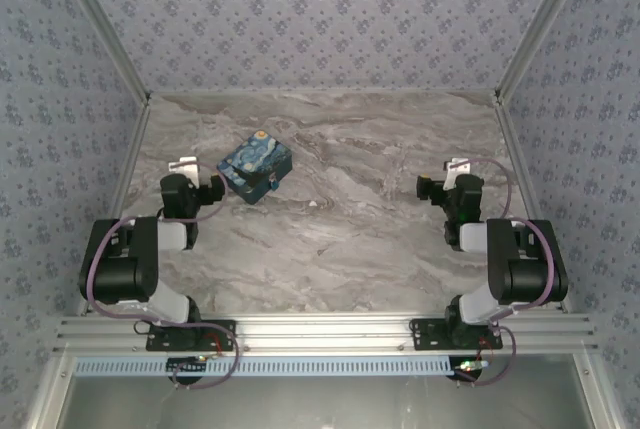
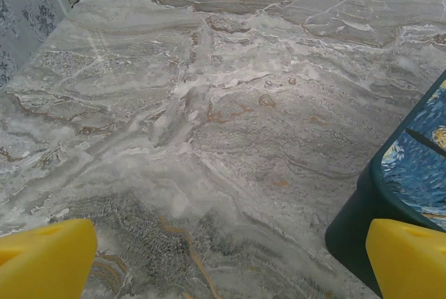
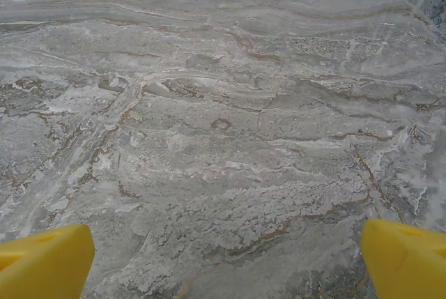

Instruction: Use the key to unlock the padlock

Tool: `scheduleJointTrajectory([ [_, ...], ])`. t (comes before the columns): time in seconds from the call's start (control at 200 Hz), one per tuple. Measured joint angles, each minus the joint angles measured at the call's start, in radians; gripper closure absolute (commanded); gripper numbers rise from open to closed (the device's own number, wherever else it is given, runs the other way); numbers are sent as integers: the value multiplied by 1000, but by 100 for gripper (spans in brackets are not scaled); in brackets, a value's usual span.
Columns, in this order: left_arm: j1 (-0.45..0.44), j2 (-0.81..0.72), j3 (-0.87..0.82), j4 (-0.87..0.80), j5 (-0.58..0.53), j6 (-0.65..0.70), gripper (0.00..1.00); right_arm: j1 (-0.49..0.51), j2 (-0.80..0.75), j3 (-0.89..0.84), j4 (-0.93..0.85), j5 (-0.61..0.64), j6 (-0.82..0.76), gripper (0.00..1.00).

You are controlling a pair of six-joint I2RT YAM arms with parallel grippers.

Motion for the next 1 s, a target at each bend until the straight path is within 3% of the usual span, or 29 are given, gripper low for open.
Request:
scheduleJointTrajectory([
  [0.839,0,0,-3,4,-4,-2,0,-1,0,0,0,0,0,0],
  [0.999,-15,-140,-45,-71,-48,-14,1,-10,-68,31,-146,9,8,0],
])
